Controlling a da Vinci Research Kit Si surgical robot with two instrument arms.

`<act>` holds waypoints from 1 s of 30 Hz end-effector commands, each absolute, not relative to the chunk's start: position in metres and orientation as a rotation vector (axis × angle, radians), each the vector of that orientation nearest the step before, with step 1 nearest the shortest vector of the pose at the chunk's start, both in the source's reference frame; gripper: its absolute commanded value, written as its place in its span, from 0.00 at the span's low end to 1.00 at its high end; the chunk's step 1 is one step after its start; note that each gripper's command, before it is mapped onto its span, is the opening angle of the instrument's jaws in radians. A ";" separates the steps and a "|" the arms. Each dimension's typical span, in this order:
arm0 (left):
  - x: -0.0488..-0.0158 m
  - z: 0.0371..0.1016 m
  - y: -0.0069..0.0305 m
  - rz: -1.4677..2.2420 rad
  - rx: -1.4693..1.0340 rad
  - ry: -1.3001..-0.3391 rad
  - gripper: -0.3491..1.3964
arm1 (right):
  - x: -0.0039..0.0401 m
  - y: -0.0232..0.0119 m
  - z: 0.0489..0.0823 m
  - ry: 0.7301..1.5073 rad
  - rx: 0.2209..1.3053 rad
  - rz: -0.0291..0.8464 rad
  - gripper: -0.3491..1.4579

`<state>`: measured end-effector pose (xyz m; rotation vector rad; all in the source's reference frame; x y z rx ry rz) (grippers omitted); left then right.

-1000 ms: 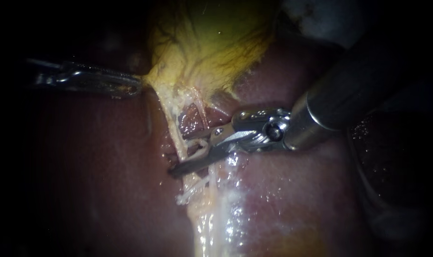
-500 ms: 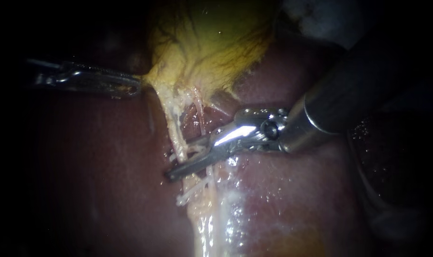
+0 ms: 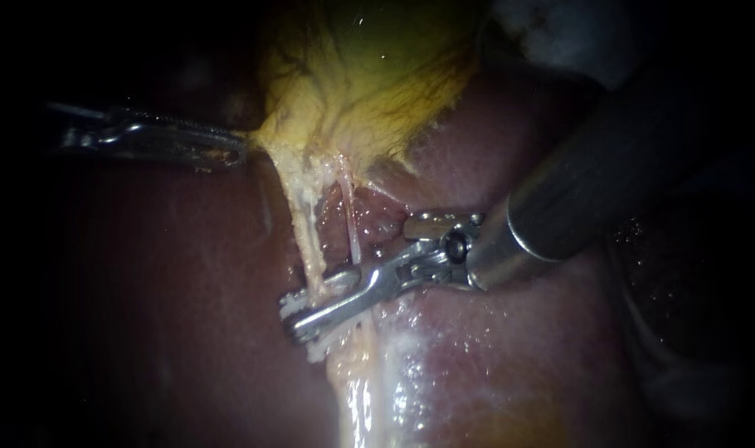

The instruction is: Clipping second clip left tube

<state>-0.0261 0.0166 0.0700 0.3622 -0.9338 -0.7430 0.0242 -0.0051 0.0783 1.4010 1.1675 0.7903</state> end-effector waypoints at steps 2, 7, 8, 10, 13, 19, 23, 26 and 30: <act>-0.0261 0.0700 0.0166 -0.743 0.362 -0.933 0.00 | 0.0242 -0.0053 0.0776 1.161 1.402 0.786 0.49; -0.0261 0.0700 0.0166 -0.744 0.362 -0.933 0.00 | 0.0241 -0.0066 0.0769 1.145 1.429 0.742 0.49; -0.0261 0.0700 0.0166 -0.744 0.362 -0.933 0.00 | 0.0241 -0.0069 0.0768 1.142 1.434 0.735 0.49; -0.0261 0.0700 0.0166 -0.744 0.362 -0.933 0.00 | 0.0241 -0.0072 0.0766 1.136 1.442 0.721 0.49; -0.0261 0.0700 0.0166 -0.744 0.362 -0.933 0.00 | 0.0241 -0.0074 0.0764 1.131 1.449 0.710 0.48; -0.0261 0.0700 0.0166 -0.744 0.362 -0.933 0.00 | 0.0240 -0.0070 0.0768 1.130 1.447 0.712 0.37; -0.0261 0.0700 0.0166 -0.744 0.362 -0.933 0.00 | 0.0239 -0.0067 0.0770 1.130 1.445 0.714 0.20; -0.0261 0.0700 0.0166 -0.744 0.362 -0.933 0.00 | 0.0239 -0.0066 0.0772 1.130 1.445 0.714 0.10; -0.0262 0.0700 0.0166 -0.744 0.362 -0.933 0.00 | 0.0241 -0.0065 0.0774 1.133 1.439 0.724 0.00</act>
